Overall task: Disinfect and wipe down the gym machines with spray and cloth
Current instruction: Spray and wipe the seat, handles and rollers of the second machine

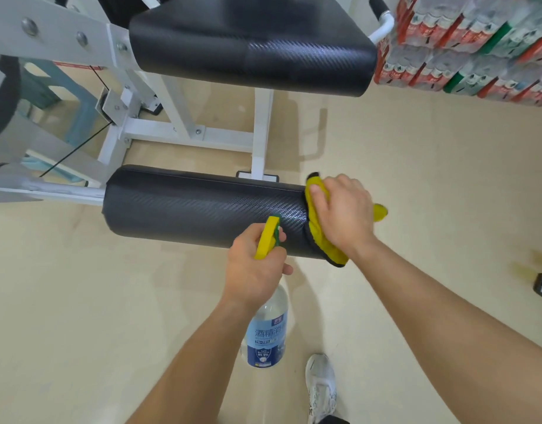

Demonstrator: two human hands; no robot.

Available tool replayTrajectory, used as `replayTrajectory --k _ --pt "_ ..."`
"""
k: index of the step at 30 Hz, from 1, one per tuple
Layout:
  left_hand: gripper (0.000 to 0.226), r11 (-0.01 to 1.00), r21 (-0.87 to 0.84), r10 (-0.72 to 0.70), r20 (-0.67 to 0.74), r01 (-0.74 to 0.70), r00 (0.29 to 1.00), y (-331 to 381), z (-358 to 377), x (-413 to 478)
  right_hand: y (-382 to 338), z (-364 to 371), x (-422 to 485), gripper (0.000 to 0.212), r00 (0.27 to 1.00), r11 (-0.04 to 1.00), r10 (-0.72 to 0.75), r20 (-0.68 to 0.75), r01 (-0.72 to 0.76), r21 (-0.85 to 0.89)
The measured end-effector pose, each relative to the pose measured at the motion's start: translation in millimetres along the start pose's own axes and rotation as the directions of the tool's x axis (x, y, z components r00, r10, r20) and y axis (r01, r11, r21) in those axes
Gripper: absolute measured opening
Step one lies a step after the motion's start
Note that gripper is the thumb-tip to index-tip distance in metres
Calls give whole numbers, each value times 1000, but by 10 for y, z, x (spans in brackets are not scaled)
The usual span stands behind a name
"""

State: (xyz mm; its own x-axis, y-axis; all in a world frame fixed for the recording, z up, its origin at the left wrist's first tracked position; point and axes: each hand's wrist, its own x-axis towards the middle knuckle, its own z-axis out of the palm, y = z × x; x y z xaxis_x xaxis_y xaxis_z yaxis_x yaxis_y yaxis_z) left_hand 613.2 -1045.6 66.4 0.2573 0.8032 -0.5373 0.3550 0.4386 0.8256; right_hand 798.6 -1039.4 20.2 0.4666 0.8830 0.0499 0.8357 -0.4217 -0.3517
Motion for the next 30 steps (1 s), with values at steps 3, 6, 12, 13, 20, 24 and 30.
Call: replayTrajectory --k 3,6,12,13,20,24,30 --pt "27 998 -69 7 -103 -14 995 38 -239 5 -520 302 109 34 988 983 -149 41 152 -101" --pt "33 997 -73 14 -172 -27 985 143 -476 24 -978 504 223 33 960 959 -279 12 280 -42" --pt "31 999 15 39 -173 -37 984 238 -608 97 -791 430 160 30 928 925 -371 34 372 -79" --pt "30 999 32 42 -158 -37 987 236 -584 104 -620 374 122 30 938 932 -344 32 346 -110" --pt "27 1000 -11 23 -77 -24 997 270 -292 140 881 -200 -135 17 973 947 175 152 -124 -296" --pt "26 999 -28 19 -52 -20 998 225 -211 122 1026 -301 -308 37 936 927 353 3 -349 -140" --pt "26 999 -40 -7 -101 3 995 73 -526 107 -347 11 -122 38 999 992 -23 -33 19 -128"
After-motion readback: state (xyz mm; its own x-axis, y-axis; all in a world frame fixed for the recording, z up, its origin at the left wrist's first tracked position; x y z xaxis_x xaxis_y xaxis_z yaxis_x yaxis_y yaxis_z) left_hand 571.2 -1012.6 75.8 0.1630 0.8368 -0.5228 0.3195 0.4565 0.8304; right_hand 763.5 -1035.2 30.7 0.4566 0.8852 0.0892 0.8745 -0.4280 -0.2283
